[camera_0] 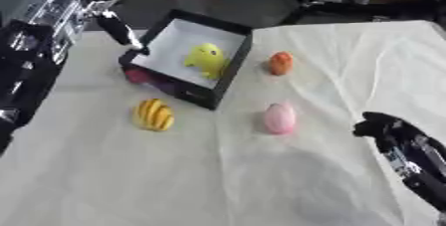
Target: Pick up objects on the table and place them in the box.
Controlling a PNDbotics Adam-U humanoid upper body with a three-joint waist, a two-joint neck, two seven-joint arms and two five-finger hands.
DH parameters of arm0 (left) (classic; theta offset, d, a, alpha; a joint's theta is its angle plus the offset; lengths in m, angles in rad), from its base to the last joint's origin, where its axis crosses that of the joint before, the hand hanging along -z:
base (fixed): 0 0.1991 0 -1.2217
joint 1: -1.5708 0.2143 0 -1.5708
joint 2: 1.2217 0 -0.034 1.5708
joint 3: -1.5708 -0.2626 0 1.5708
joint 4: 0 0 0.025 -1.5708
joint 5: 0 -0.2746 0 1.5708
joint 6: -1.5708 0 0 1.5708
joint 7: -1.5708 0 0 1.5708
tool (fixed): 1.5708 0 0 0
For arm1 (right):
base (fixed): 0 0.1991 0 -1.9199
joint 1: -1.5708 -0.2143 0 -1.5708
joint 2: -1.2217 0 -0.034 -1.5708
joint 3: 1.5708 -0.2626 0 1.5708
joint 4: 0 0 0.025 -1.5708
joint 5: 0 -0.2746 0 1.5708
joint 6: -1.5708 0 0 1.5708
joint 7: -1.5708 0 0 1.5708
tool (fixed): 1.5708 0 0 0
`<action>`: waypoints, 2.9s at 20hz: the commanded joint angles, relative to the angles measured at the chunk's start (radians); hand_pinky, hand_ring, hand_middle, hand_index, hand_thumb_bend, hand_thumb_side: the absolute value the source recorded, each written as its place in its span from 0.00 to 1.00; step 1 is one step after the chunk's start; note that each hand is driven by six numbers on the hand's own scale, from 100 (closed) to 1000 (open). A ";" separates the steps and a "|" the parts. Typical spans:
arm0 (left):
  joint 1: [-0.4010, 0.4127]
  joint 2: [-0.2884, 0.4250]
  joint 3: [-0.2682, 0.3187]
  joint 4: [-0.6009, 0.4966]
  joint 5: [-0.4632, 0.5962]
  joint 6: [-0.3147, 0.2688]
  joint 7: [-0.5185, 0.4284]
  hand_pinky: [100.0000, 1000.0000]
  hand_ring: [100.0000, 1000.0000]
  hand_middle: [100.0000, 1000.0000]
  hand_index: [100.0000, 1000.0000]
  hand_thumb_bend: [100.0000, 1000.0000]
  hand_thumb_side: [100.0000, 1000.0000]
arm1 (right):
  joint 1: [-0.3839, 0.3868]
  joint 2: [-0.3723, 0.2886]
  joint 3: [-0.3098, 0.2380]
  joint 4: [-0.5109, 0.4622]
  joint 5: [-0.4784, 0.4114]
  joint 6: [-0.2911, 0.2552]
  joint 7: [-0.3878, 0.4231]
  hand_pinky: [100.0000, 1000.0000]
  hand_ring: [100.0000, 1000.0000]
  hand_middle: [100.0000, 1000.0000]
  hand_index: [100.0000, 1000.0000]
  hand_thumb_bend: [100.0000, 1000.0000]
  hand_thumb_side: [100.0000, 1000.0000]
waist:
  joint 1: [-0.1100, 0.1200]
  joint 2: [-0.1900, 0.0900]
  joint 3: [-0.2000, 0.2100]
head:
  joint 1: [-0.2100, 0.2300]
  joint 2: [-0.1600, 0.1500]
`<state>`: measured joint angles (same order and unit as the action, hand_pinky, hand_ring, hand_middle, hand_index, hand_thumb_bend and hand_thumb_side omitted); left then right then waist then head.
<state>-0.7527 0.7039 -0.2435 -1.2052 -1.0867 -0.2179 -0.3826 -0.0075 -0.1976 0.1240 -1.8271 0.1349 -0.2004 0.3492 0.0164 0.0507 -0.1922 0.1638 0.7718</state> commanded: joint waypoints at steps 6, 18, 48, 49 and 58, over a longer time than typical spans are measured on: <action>0.073 0.089 -0.031 -0.049 0.143 -0.103 -0.138 0.77 0.66 0.71 0.85 0.78 0.40 | -0.009 -0.015 -0.005 -0.012 0.003 -0.001 -0.004 0.85 0.72 0.67 0.85 0.00 0.69 | 0.013 -0.023 -0.007 | 0.000 -0.002; 0.105 0.060 -0.080 -0.086 0.353 -0.039 -0.335 0.74 0.63 0.67 0.82 0.71 0.36 | -0.010 -0.016 -0.004 -0.013 0.002 -0.001 -0.004 0.85 0.72 0.67 0.85 0.00 0.69 | 0.012 -0.024 -0.010 | -0.001 -0.002; 0.086 0.011 -0.166 -0.087 0.610 0.084 -0.477 0.70 0.58 0.60 0.77 0.62 0.30 | -0.011 -0.015 -0.001 -0.016 -0.002 0.002 -0.002 0.85 0.72 0.68 0.85 0.00 0.69 | 0.009 -0.023 -0.016 | 0.008 -0.002; 0.087 0.008 -0.167 -0.083 0.607 0.083 -0.476 0.70 0.58 0.60 0.77 0.62 0.30 | -0.012 -0.015 -0.001 -0.015 -0.002 0.002 -0.003 0.85 0.72 0.68 0.85 0.00 0.69 | 0.009 -0.023 -0.016 | 0.008 -0.002; 0.104 -0.017 -0.159 -0.033 0.554 0.071 -0.437 0.68 0.56 0.57 0.75 0.52 0.24 | -0.012 -0.013 0.000 -0.014 -0.003 0.003 -0.003 0.85 0.72 0.67 0.85 0.00 0.69 | 0.008 -0.023 -0.018 | 0.008 -0.002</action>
<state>-0.6411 0.6713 -0.4136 -1.2411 -0.5190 -0.1451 -0.8291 -0.0087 -0.1983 0.1242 -1.8273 0.1355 -0.1981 0.3476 0.0190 0.0506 -0.2102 0.1705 0.7718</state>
